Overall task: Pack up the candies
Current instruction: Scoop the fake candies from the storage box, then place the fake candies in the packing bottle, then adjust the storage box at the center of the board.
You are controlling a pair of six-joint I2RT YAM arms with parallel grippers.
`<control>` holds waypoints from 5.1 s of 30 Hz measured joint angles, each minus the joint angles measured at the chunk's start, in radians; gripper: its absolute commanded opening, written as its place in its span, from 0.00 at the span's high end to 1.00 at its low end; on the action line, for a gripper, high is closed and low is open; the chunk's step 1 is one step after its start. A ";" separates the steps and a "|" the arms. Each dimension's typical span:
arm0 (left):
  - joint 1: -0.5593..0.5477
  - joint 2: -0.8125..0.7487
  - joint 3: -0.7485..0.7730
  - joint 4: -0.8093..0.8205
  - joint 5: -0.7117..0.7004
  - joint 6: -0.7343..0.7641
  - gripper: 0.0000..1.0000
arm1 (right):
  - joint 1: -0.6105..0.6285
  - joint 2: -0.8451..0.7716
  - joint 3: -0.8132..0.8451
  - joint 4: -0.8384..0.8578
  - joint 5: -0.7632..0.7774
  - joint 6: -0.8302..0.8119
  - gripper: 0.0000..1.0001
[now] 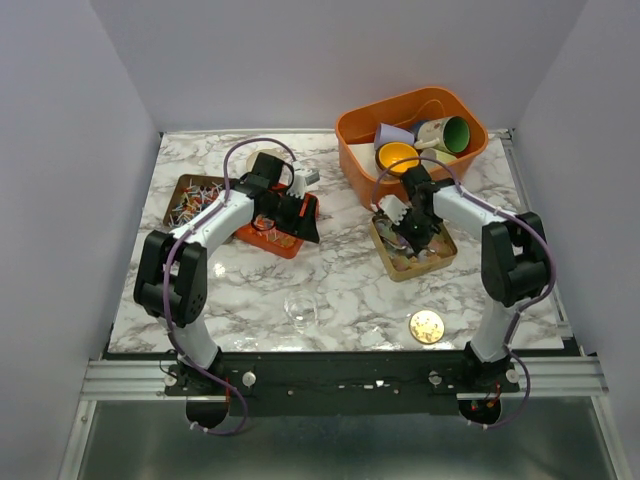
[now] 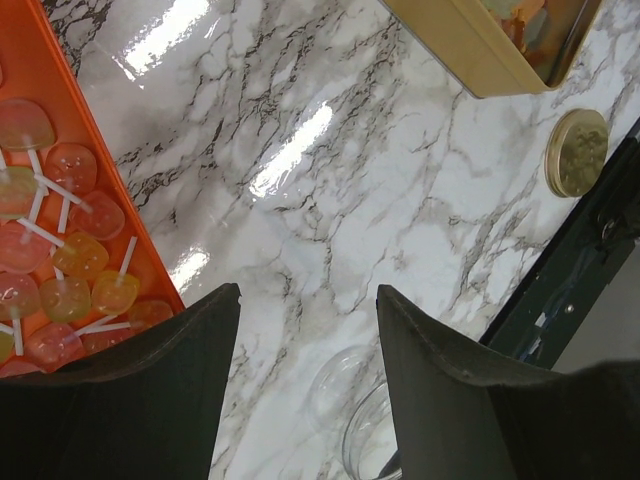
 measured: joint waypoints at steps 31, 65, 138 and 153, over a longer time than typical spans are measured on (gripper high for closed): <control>0.026 -0.124 0.098 -0.059 -0.037 0.101 0.31 | -0.016 -0.352 -0.108 -0.006 -0.107 -0.072 0.99; 0.345 -0.535 -0.242 0.015 -0.390 -0.039 0.21 | 0.645 -0.051 0.320 -0.373 0.065 -0.300 0.99; 0.048 0.047 -0.021 0.257 -0.296 0.034 0.36 | 0.161 -0.363 0.388 -0.479 0.187 0.104 0.99; -0.119 0.121 -0.020 0.232 -0.411 0.090 0.89 | 0.085 -0.401 0.304 -0.482 0.159 0.113 0.99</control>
